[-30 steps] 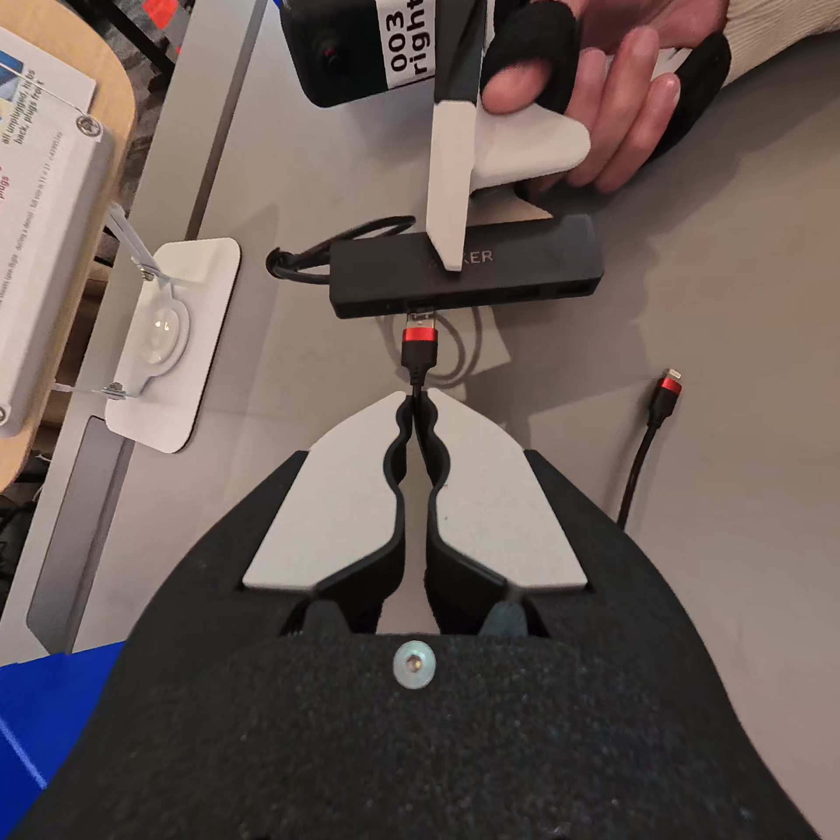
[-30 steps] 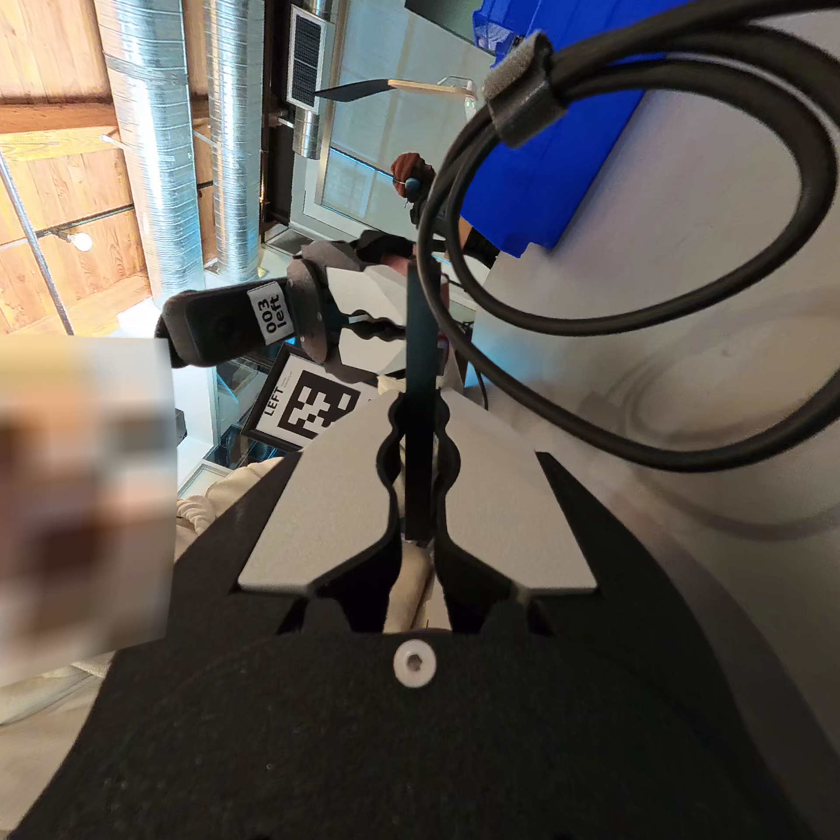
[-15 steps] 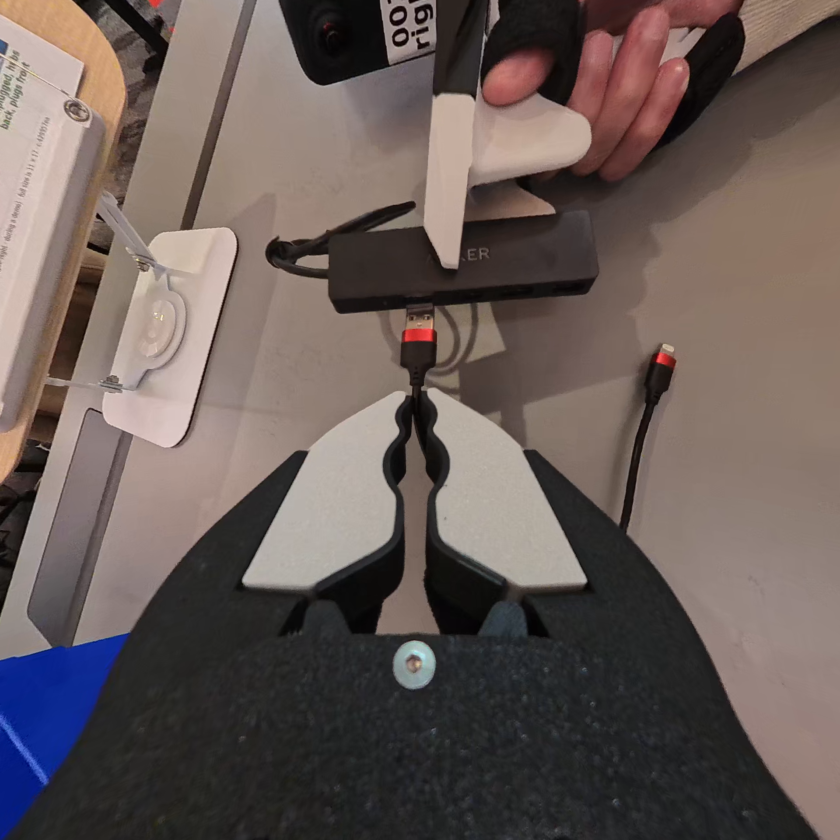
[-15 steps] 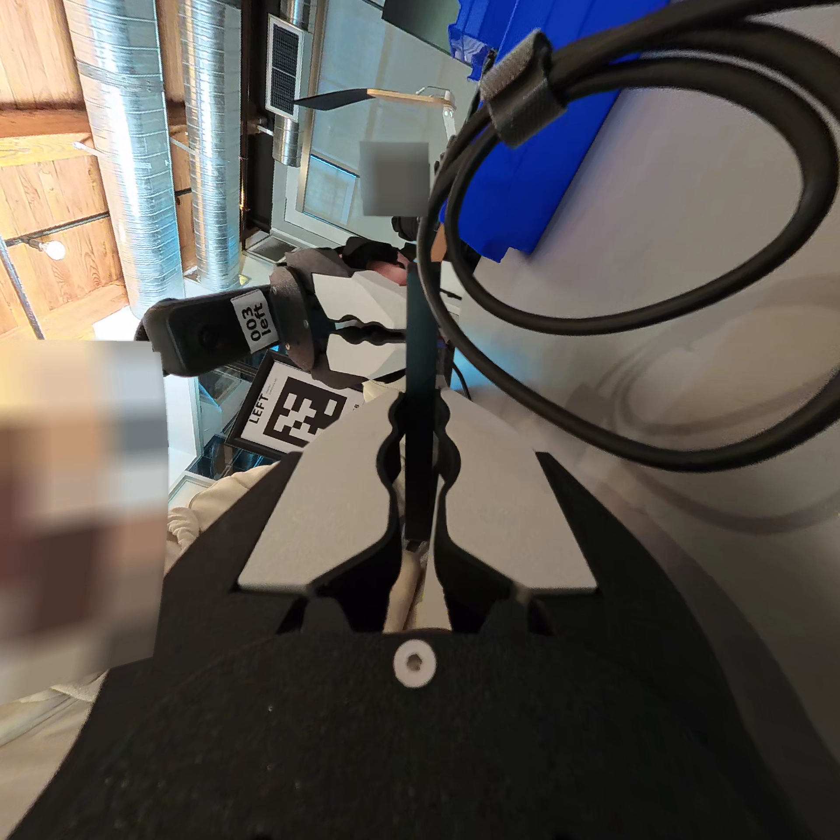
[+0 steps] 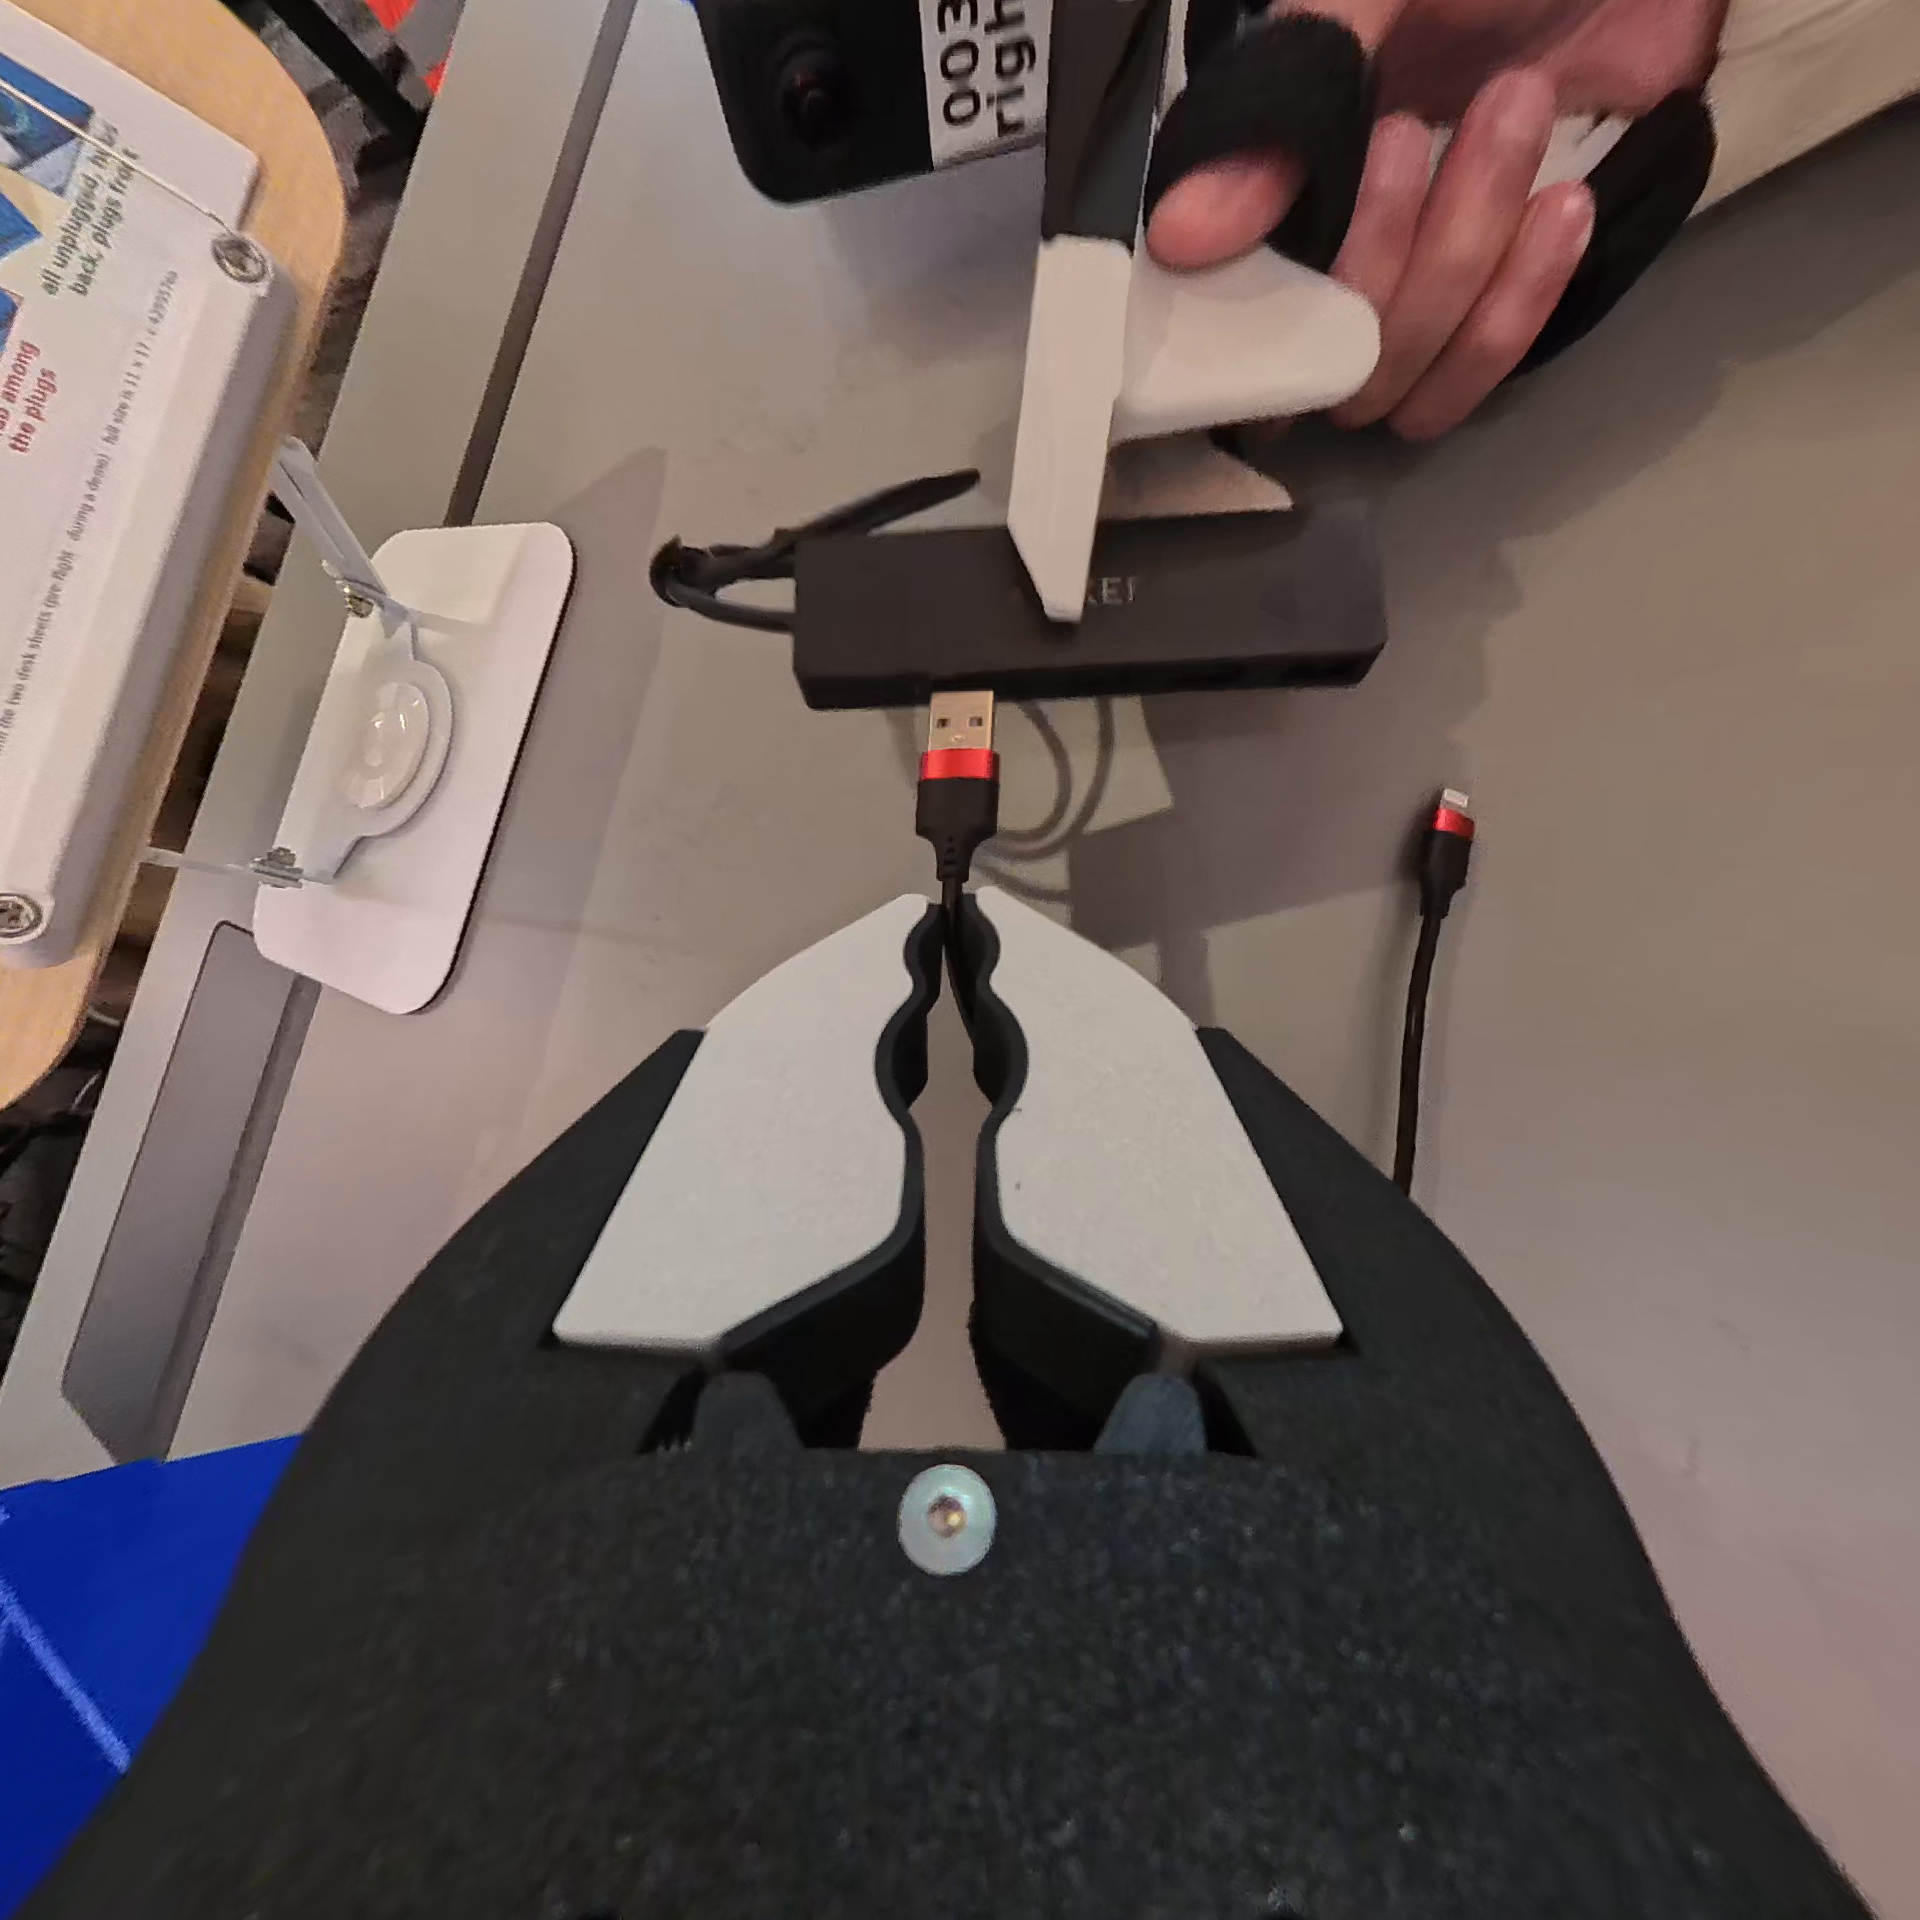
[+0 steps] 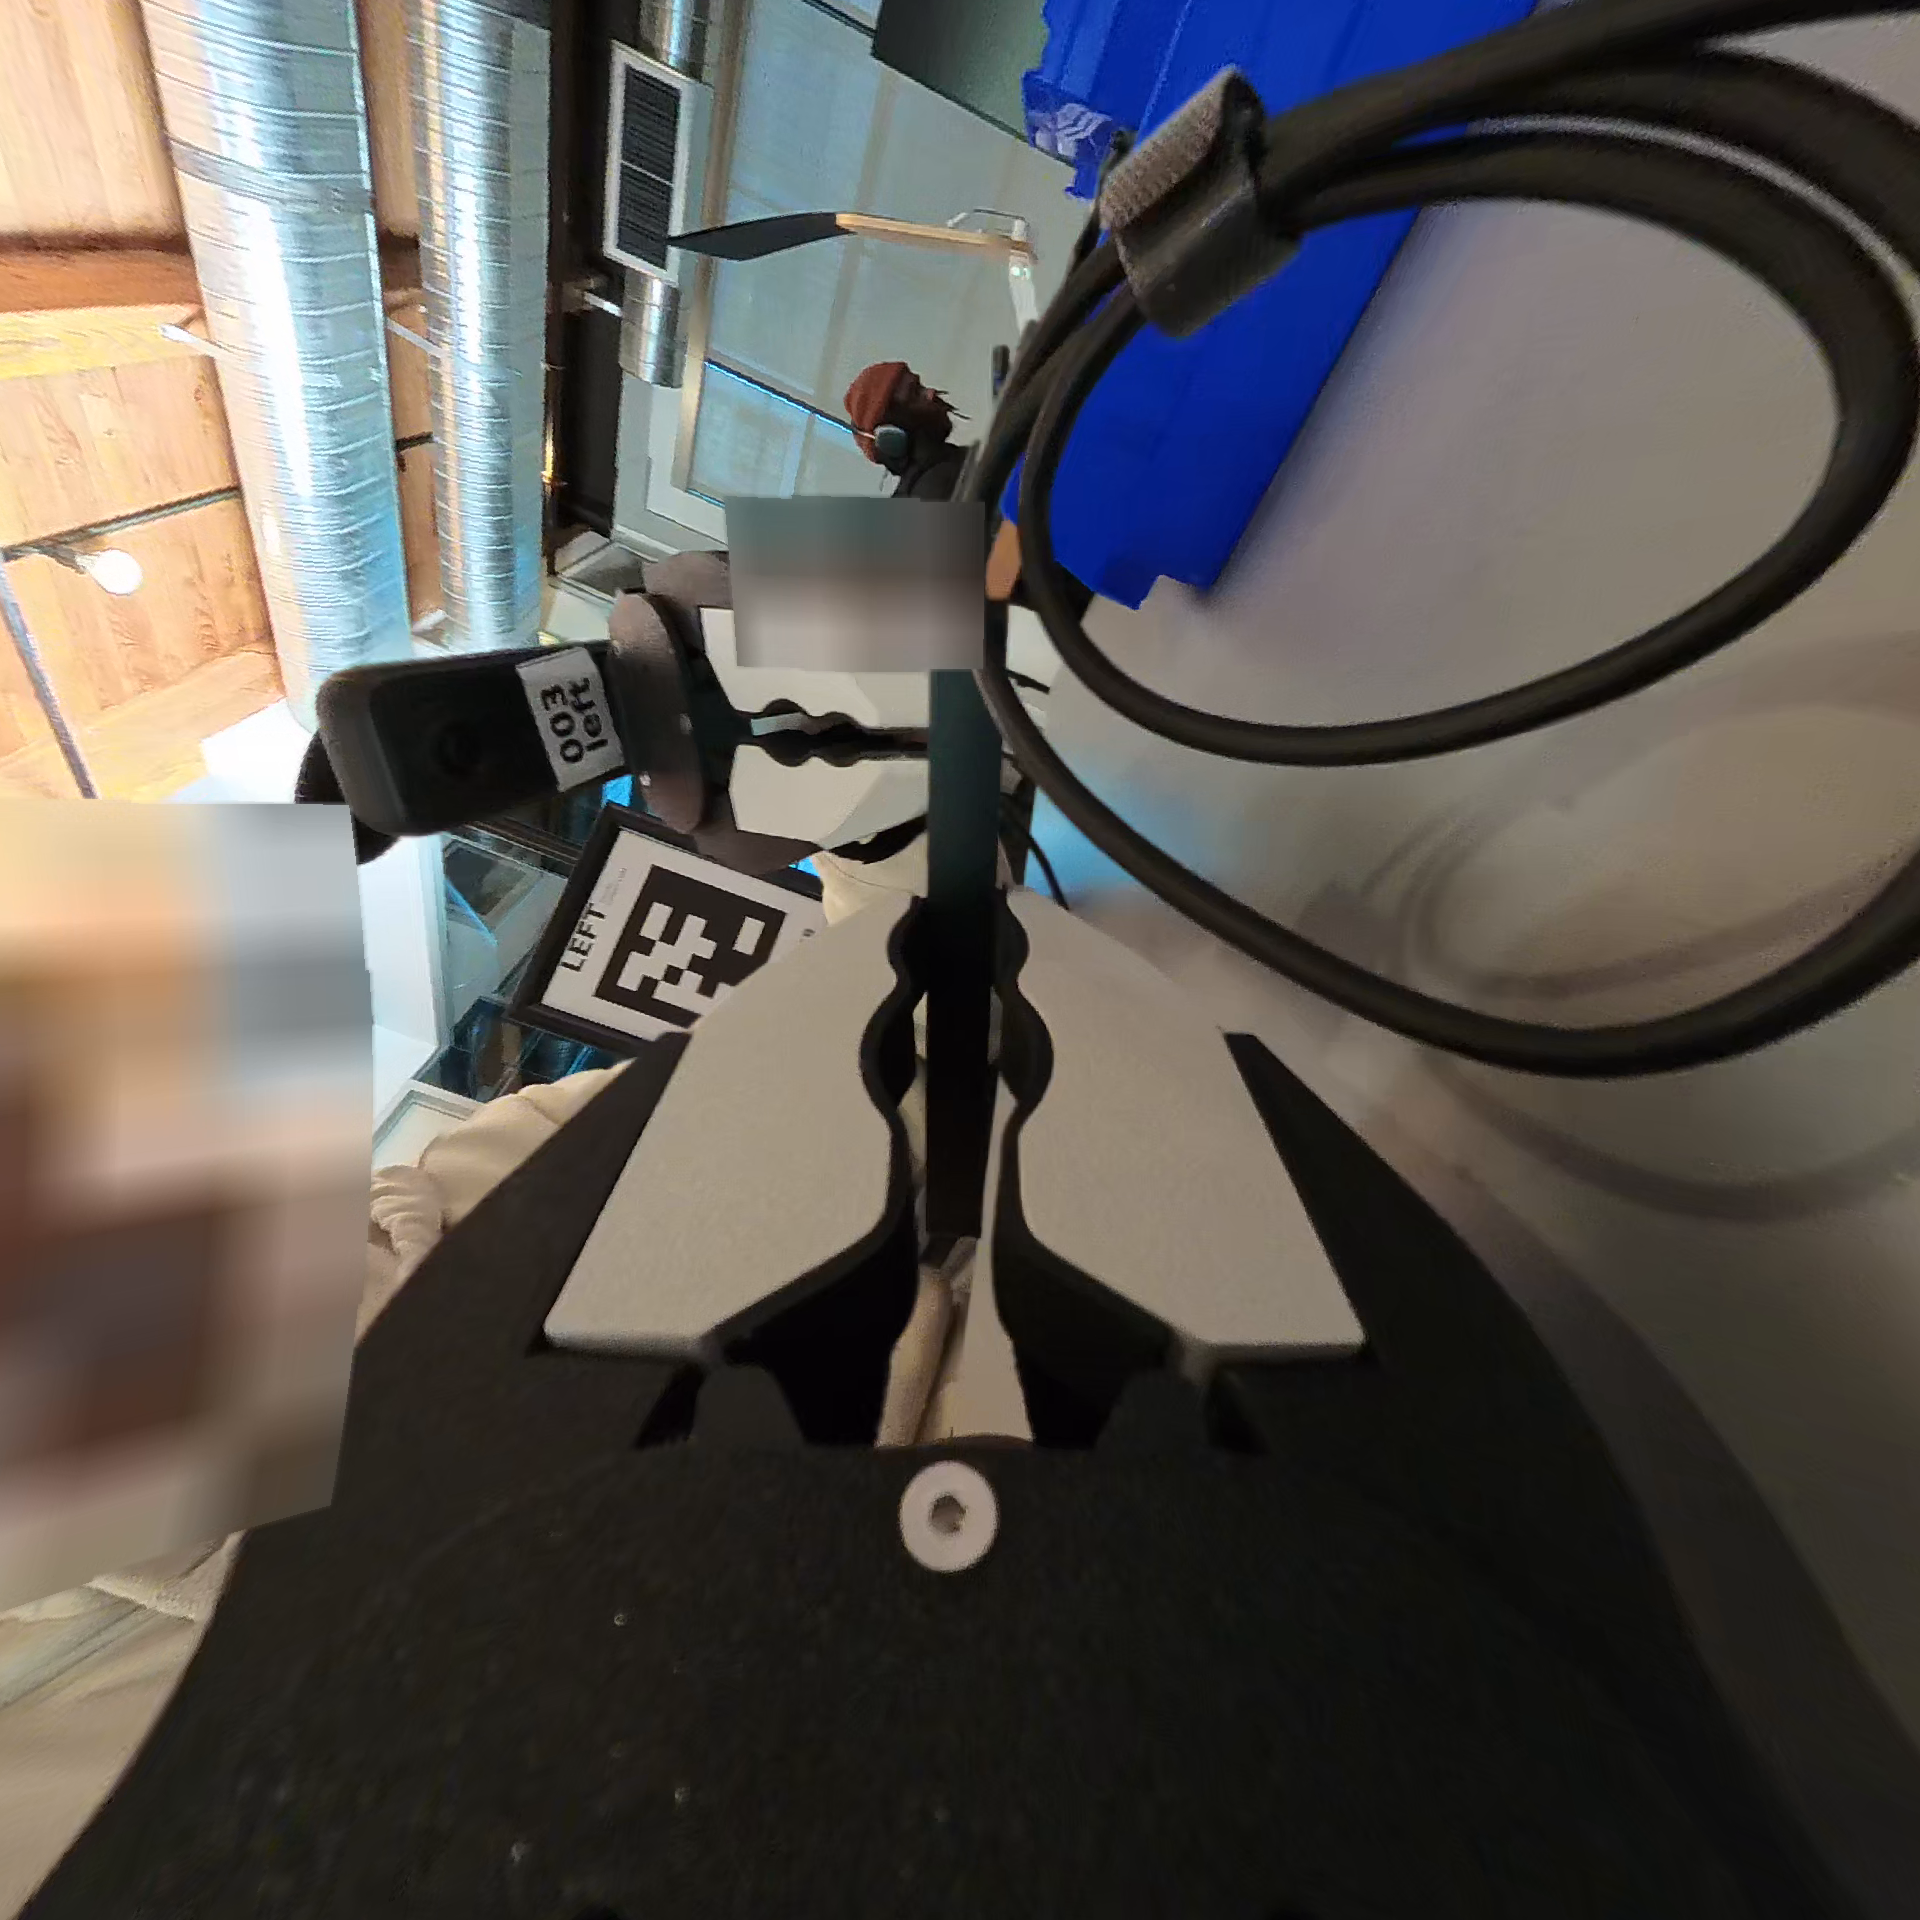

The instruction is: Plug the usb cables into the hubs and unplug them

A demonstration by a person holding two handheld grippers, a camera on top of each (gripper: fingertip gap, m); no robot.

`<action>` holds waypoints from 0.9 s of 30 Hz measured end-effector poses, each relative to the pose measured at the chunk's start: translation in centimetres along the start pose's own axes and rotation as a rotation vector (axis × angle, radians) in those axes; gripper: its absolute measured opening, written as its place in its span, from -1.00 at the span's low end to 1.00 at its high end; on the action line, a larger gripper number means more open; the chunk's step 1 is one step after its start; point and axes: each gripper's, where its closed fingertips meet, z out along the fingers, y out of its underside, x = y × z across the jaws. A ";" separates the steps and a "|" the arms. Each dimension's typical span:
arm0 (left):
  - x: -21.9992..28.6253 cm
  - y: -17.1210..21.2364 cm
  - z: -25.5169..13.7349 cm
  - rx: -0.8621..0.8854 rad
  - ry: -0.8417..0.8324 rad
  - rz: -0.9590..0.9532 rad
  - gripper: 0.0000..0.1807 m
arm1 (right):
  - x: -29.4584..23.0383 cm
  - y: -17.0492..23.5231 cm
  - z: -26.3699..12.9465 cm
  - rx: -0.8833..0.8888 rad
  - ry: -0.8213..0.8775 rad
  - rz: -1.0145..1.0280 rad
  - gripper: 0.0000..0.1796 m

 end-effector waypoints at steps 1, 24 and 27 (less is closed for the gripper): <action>0.1 -0.2 -0.1 0.018 0.010 -0.008 -0.97 | 0.0 0.1 0.0 -0.004 0.002 -0.002 -0.88; 0.7 0.0 0.5 -0.014 0.010 0.002 -0.97 | 0.4 0.1 -0.1 -0.005 0.021 0.012 -0.88; 0.7 -0.1 0.5 -0.012 0.008 -0.004 -0.97 | 0.4 0.3 0.0 -0.011 0.016 0.015 -0.88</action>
